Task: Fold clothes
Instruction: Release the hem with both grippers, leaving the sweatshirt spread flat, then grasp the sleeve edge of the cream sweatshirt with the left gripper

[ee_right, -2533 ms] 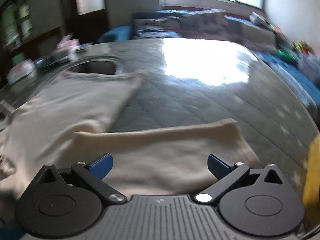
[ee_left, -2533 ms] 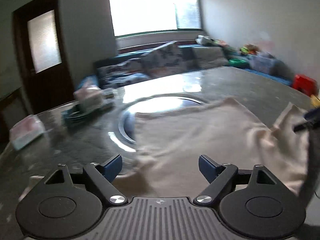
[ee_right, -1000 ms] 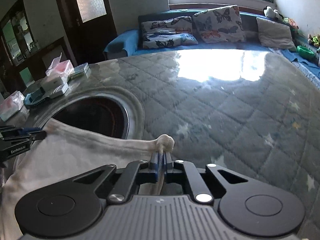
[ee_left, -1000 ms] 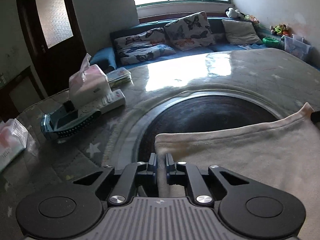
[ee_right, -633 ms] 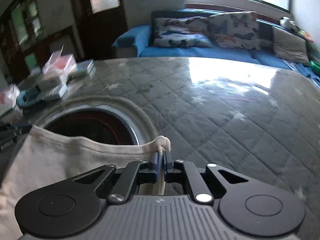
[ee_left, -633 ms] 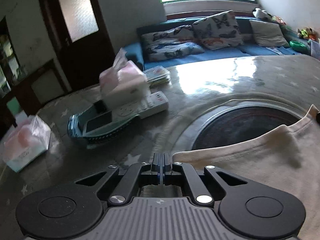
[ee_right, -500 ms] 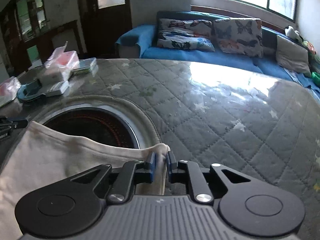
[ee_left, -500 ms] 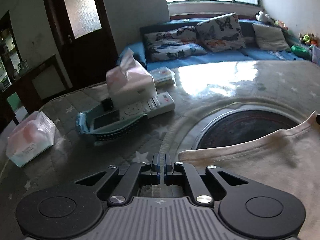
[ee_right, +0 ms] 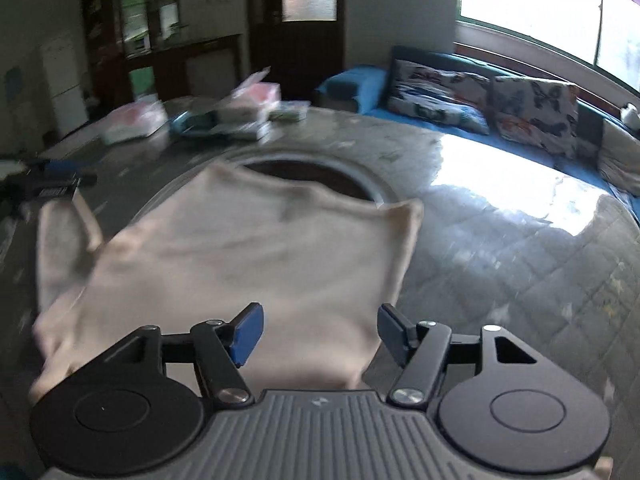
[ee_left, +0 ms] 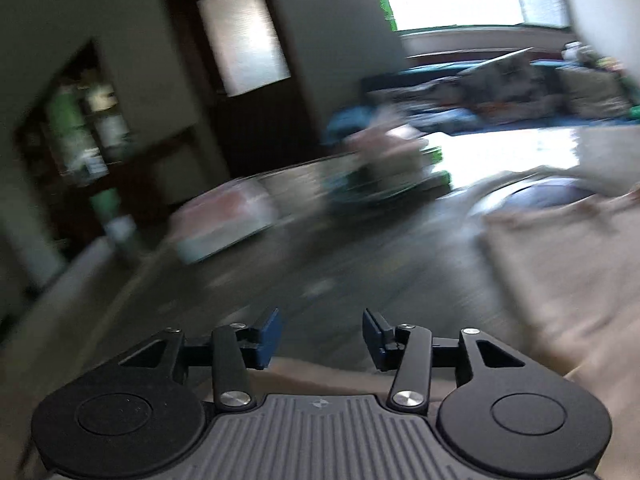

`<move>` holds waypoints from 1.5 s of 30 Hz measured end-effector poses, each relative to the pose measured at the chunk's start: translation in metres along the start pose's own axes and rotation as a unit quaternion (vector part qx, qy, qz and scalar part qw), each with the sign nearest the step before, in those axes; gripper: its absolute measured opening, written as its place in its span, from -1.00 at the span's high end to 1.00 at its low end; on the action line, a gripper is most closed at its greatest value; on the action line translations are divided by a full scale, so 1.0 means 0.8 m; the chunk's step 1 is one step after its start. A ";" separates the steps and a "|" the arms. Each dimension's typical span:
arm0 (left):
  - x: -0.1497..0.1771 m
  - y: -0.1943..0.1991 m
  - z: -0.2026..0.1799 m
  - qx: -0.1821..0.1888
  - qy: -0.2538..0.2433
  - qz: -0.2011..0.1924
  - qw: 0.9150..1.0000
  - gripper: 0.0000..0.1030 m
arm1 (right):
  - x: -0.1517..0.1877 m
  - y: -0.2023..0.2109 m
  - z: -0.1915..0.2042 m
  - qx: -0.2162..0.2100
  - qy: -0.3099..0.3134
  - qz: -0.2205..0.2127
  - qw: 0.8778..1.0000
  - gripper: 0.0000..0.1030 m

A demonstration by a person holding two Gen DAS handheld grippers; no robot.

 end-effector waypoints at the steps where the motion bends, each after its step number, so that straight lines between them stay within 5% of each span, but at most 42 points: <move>1: 0.009 -0.001 0.013 -0.021 0.011 0.006 1.000 -0.01 | 0.011 0.008 0.011 -0.001 0.008 -0.001 1.000 -0.34; 7: 0.045 -0.015 0.088 -0.033 0.133 0.057 0.989 -0.11 | 0.055 0.031 0.050 -0.005 0.043 -0.005 0.999 -0.43; 16: 0.053 -0.025 0.102 -0.003 0.164 0.067 0.984 -0.11 | 0.066 0.030 0.075 -0.018 0.033 -0.015 0.999 -0.55; 22: 0.059 -0.019 0.097 0.005 0.144 0.052 0.988 0.83 | 0.059 0.022 0.086 -0.016 0.041 -0.025 0.999 -0.60; 26: 0.060 -0.018 0.095 -0.028 0.124 0.054 0.990 0.91 | 0.057 0.015 0.094 -0.019 0.049 -0.023 0.998 -0.60; 32: 0.078 -0.010 0.114 -0.052 0.123 0.057 0.989 0.91 | 0.057 0.012 0.110 -0.036 0.065 -0.019 0.997 -0.59; 39: 0.074 0.006 0.124 -0.022 0.161 0.056 0.985 0.79 | 0.053 0.016 0.126 -0.051 0.079 -0.030 0.995 -0.59; 42: 0.076 0.020 0.124 -0.012 0.173 0.056 0.983 0.61 | 0.051 0.018 0.133 -0.057 0.085 -0.034 0.994 -0.61; 45: 0.082 0.036 0.120 -0.006 0.178 0.062 0.982 0.10 | 0.049 0.020 0.140 -0.063 0.091 -0.039 0.993 -0.61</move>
Point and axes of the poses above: each gripper's, at about its wrist camera, not at the fingertips, and y roughly against the way its jaws point, z to its left, x to its underside, the point moved 1 cm from there along -y, roughly the way its jaws point, and after that the axes turned 4 degrees about z, right-handed, at the moved point
